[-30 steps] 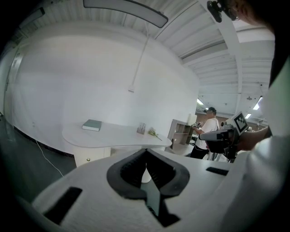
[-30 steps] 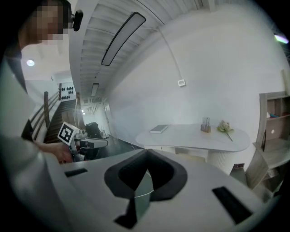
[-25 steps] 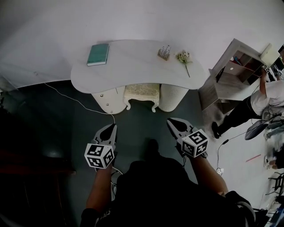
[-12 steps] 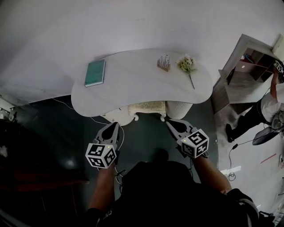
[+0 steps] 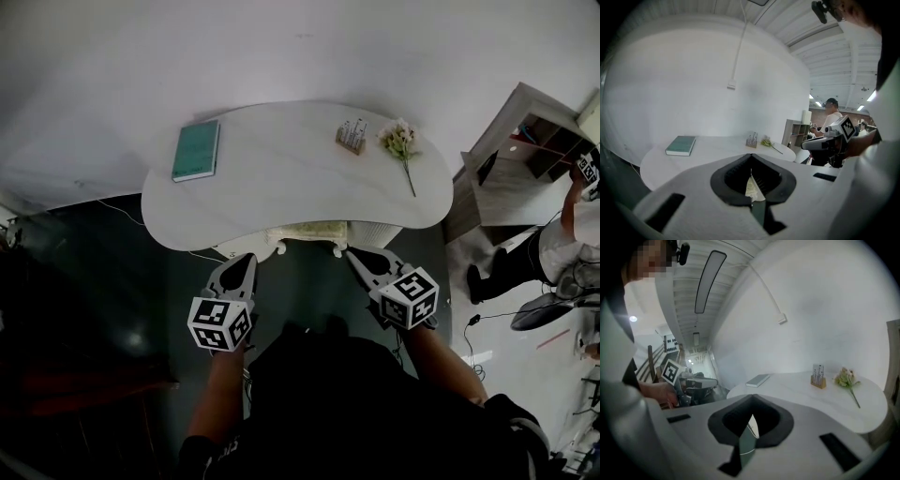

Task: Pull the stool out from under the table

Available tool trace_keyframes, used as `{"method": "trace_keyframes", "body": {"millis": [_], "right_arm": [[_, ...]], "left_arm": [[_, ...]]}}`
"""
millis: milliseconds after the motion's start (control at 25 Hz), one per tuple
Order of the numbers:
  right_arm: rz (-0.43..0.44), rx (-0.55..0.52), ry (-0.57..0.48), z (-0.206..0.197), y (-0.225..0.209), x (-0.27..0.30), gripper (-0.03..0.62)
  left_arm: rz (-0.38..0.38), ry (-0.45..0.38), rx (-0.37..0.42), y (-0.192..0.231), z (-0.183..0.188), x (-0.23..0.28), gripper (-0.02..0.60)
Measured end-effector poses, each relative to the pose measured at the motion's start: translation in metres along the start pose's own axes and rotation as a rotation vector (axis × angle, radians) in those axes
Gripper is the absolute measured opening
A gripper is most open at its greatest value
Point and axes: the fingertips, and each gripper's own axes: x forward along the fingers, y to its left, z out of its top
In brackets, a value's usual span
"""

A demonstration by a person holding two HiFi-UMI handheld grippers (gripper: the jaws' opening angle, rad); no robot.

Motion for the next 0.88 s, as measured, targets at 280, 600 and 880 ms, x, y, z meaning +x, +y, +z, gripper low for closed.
{"method": "trace_keyframes", "body": {"millis": [280, 600, 880], "right_arm": [[-0.057, -0.011, 0.052, 0.004, 0.021, 0.047, 0.006], [-0.089, 0.004, 0.144, -0.047, 0.052, 0.097, 0.006], [-0.1, 0.082, 0.122, -0.074, 0.048, 0.102, 0.005]], "left_arm": [[-0.04, 0.027, -0.042, 0.049, -0.023, 0.001, 0.01], [-0.122, 0.102, -0.085, 0.09, -0.08, 0.013, 0.01], [-0.159, 0.144, -0.079, 0.076, -0.101, 0.024, 0.01]]}}
